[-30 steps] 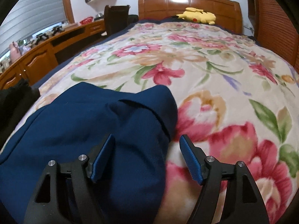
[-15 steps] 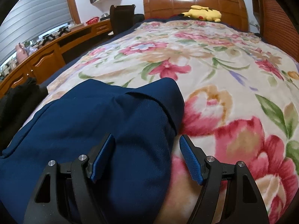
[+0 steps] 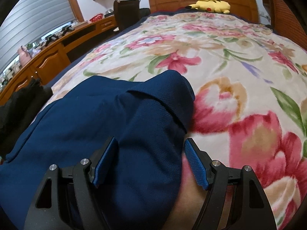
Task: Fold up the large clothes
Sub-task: 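Grasp the folded jacket bundle with the left tool while the right tool grasps its other side, then lift the bundle with both tools and carry it toward the desk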
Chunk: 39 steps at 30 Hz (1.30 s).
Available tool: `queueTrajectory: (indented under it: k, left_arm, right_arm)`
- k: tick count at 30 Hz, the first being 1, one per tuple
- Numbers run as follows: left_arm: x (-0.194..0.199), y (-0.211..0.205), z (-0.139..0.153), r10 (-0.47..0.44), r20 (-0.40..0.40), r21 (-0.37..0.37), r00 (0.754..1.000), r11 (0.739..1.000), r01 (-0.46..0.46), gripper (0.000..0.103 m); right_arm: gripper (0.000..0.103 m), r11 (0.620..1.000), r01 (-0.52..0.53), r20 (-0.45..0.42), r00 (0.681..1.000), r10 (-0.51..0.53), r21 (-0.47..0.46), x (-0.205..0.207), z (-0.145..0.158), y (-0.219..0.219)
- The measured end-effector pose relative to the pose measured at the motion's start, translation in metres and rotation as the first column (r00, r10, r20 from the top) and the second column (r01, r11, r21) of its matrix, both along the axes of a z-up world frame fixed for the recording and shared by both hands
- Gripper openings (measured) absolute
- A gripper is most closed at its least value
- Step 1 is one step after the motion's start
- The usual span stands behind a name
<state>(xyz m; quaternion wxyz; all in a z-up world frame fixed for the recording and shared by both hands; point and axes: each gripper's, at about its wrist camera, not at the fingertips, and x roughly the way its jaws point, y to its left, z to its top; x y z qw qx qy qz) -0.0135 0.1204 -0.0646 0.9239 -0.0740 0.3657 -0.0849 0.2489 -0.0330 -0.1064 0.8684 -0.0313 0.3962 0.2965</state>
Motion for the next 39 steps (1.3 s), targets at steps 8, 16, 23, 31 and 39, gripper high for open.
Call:
queueTrajectory:
  k: [8, 16, 23, 31, 39]
  left_arm:
    - [0.000, 0.001, -0.001, -0.039, -0.013, -0.049, 0.999, 0.998, 0.038, 0.012]
    - [-0.016, 0.011, 0.027, -0.004, 0.098, -0.039, 0.995, 0.999, 0.007, 0.007]
    - [-0.028, 0.042, 0.067, 0.054, 0.207, -0.001, 0.977, 0.998, -0.055, 0.006]
    - [-0.046, 0.105, 0.115, 0.107, 0.298, 0.095, 0.949, 0.986, -0.141, 0.006]
    - [-0.063, 0.196, 0.172, 0.210, 0.373, 0.148, 0.903, 0.948, -0.282, 0.006]
  right_arm:
    - [0.038, 0.997, -0.061, -0.030, 0.998, 0.062, 0.046, -0.001, 0.000, 0.003]
    - [0.017, 0.996, -0.070, 0.132, 0.989, 0.063, 0.049, -0.033, 0.048, 0.011]
    - [0.010, 0.993, -0.112, 0.293, 0.949, 0.117, -0.034, -0.072, 0.103, 0.043]
    - [0.010, 0.989, -0.130, 0.374, 0.916, 0.149, -0.075, -0.091, 0.143, 0.106]
    - [0.010, 0.975, -0.182, 0.484, 0.846, 0.222, -0.129, -0.114, 0.209, 0.210]
